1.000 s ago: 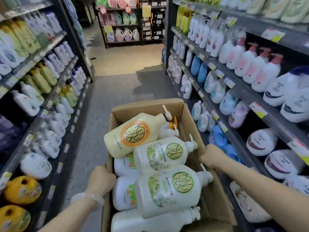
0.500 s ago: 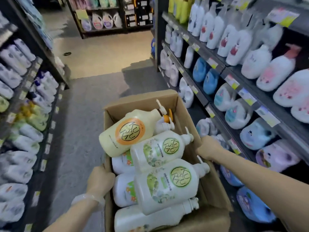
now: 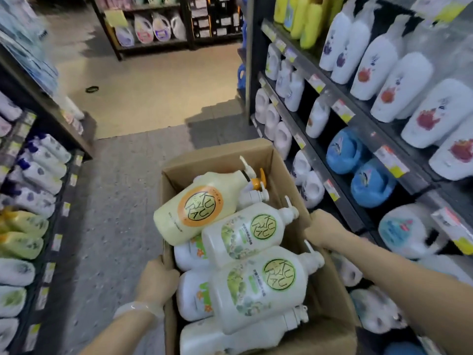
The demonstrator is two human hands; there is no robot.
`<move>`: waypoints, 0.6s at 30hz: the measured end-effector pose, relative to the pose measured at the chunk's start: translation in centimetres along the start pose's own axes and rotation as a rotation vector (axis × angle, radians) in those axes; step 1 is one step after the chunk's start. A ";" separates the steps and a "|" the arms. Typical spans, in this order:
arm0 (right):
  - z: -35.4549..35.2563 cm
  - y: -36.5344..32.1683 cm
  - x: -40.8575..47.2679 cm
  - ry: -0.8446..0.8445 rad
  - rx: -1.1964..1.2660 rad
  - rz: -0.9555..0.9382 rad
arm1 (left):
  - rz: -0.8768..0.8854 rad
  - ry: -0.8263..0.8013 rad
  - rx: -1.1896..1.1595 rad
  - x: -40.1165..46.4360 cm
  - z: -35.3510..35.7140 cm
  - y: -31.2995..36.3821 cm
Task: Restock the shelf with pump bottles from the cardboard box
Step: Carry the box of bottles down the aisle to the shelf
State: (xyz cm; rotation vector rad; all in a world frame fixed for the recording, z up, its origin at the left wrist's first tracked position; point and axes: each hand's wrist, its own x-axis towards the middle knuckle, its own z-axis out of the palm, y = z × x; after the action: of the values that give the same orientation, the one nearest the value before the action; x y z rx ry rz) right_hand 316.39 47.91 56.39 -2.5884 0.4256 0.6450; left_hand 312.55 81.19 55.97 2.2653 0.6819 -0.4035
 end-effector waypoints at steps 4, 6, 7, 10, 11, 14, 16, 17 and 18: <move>-4.0 -4.6 8.8 0.001 0.010 0.036 | 0.012 -0.009 -0.024 8.5 -0.1 5.5; -5.7 -6.8 13.4 0.009 0.045 0.058 | 0.026 -0.026 -0.053 13.6 -0.4 8.3; -6.5 -7.8 15.7 0.011 0.045 0.070 | 0.040 -0.031 -0.060 16.3 -0.5 9.7; -8.8 -10.7 22.2 -0.019 0.041 0.106 | 0.067 -0.048 -0.041 23.0 -1.4 14.2; -9.6 -11.6 24.4 -0.025 0.070 0.111 | 0.074 -0.052 -0.017 25.2 -1.7 15.7; -12.2 -14.4 30.5 -0.011 0.102 0.104 | 0.083 -0.046 0.013 30.9 -2.7 20.3; -13.8 -16.1 34.6 -0.014 0.089 0.102 | 0.089 -0.046 0.014 34.8 -2.8 22.9; -14.6 -16.9 36.5 -0.003 0.089 0.098 | 0.083 -0.048 0.012 36.8 -2.7 24.2; -15.4 -17.5 38.6 0.005 0.092 0.099 | 0.075 -0.048 0.006 38.7 -2.6 25.5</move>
State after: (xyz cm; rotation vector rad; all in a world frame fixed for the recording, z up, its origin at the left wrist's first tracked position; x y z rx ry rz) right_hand 361.48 48.40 55.11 -2.4947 0.5744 0.6371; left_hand 358.96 81.45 53.82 2.2720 0.5698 -0.4228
